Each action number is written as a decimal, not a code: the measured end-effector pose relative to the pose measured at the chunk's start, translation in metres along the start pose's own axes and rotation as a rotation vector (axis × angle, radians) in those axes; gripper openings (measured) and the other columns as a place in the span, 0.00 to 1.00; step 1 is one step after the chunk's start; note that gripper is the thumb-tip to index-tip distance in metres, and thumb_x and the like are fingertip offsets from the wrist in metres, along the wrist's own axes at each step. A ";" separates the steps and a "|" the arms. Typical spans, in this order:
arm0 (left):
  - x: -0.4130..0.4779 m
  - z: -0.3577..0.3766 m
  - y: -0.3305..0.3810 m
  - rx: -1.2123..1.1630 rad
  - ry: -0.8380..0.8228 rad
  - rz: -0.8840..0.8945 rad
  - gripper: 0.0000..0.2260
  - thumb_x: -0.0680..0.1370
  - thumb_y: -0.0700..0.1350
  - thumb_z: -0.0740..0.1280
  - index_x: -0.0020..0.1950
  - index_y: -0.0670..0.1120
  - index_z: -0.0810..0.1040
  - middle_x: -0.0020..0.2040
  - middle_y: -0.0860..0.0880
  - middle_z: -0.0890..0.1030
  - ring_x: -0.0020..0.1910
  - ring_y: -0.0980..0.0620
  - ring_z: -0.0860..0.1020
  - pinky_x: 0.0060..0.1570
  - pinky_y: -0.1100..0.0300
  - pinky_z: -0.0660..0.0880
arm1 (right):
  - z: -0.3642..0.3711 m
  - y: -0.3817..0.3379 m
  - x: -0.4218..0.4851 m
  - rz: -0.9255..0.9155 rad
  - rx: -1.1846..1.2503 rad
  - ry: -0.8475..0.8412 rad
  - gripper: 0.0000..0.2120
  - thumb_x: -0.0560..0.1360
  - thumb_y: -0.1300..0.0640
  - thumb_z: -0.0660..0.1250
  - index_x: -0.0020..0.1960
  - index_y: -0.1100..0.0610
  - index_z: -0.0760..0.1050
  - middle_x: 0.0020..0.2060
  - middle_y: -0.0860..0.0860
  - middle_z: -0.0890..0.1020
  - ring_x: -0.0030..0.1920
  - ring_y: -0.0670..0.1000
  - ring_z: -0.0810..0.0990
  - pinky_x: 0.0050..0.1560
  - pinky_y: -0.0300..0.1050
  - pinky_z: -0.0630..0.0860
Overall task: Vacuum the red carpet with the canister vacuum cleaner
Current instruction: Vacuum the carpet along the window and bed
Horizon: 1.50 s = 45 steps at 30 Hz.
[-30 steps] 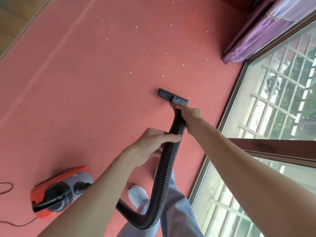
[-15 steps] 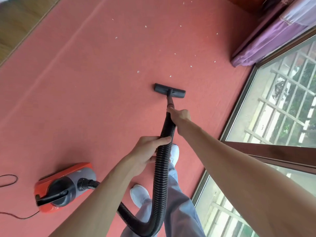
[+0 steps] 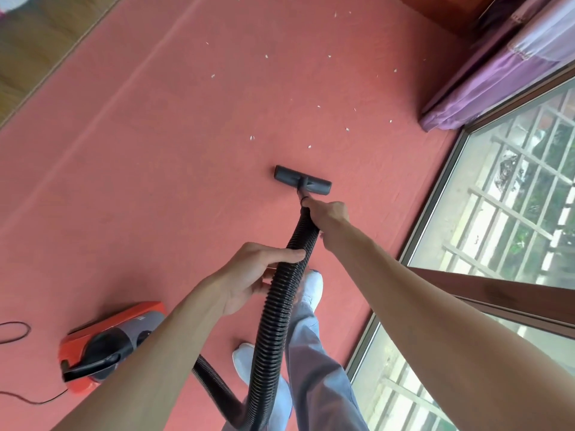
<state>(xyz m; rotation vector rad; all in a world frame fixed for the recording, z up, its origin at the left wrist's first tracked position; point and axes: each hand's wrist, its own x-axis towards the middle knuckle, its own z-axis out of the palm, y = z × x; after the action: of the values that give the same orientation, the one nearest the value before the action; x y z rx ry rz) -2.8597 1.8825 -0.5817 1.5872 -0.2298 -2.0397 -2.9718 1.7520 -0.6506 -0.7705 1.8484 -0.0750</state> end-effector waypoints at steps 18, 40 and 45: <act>-0.001 -0.024 0.000 0.016 -0.017 -0.041 0.18 0.74 0.47 0.74 0.52 0.32 0.82 0.44 0.37 0.83 0.43 0.41 0.82 0.56 0.36 0.79 | 0.031 0.000 0.010 -0.006 -0.202 -0.165 0.14 0.71 0.51 0.68 0.51 0.58 0.72 0.32 0.51 0.71 0.28 0.49 0.66 0.25 0.40 0.61; 0.013 -0.021 -0.007 0.135 -0.268 -0.125 0.24 0.73 0.48 0.75 0.58 0.28 0.79 0.51 0.35 0.83 0.52 0.38 0.81 0.61 0.38 0.75 | 0.011 0.006 0.005 -0.012 -0.278 -0.311 0.14 0.69 0.53 0.70 0.50 0.61 0.76 0.34 0.53 0.74 0.27 0.48 0.68 0.20 0.33 0.61; 0.021 -0.014 0.006 0.045 -0.144 -0.034 0.21 0.72 0.49 0.75 0.54 0.31 0.82 0.48 0.37 0.83 0.50 0.39 0.81 0.58 0.41 0.77 | 0.020 -0.012 0.017 -0.120 -0.271 -0.149 0.12 0.70 0.51 0.68 0.47 0.59 0.75 0.43 0.55 0.78 0.41 0.55 0.77 0.38 0.44 0.74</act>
<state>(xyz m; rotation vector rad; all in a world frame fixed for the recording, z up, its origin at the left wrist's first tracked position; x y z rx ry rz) -2.8478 1.8692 -0.6004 1.4806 -0.3061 -2.1919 -2.9527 1.7387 -0.6679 -1.0472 1.6890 0.1556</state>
